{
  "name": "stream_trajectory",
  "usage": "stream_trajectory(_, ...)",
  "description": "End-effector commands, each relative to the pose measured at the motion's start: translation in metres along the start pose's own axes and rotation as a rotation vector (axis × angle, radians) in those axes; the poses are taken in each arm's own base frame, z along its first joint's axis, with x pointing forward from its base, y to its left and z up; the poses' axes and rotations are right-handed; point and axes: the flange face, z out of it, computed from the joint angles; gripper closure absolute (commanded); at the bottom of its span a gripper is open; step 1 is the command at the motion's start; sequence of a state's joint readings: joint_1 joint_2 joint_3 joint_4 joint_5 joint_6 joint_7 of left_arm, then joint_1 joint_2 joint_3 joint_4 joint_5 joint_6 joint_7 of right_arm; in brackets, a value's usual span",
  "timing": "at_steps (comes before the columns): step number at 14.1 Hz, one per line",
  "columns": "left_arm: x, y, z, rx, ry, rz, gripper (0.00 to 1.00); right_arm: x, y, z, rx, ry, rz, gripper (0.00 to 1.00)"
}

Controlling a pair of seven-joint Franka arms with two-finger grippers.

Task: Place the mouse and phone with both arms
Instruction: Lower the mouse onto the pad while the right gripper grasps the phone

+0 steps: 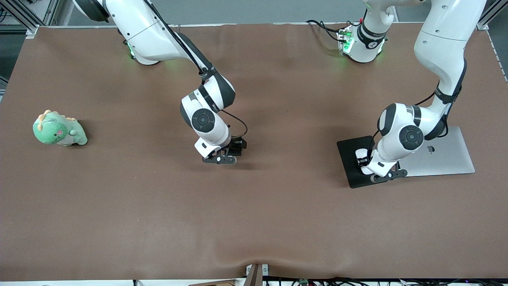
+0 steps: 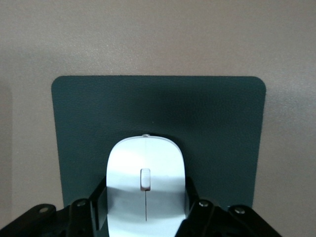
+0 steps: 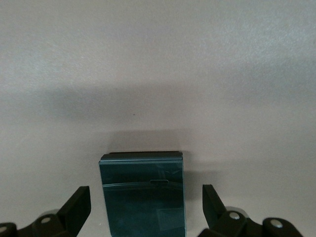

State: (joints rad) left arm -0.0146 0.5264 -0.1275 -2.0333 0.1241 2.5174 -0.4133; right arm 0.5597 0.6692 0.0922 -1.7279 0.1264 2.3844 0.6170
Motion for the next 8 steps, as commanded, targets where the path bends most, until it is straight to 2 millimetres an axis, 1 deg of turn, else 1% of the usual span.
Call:
stream_trajectory(1,-0.007,0.003,-0.006,-0.004,0.017,-0.006,0.73,-0.007,-0.004,0.007,-0.017,0.005,0.021,0.0)
stream_trajectory(2,-0.006,0.003,-0.007,-0.004,0.02,-0.003,0.41,-0.009,-0.006,0.01,-0.018,0.003,0.023,0.0)
stream_trajectory(3,-0.006,0.003,-0.008,-0.004,0.022,-0.002,0.0,-0.012,-0.009,0.016,-0.02,0.002,0.024,0.0)
stream_trajectory(5,-0.003,0.009,-0.016,-0.012,0.036,0.009,0.0,-0.013,-0.011,0.02,-0.019,0.003,0.02,0.0)
stream_trajectory(8,0.016,0.013,-0.041,-0.019,0.071,0.005,0.0,-0.018,-0.014,0.025,-0.025,-0.004,0.017,0.0)
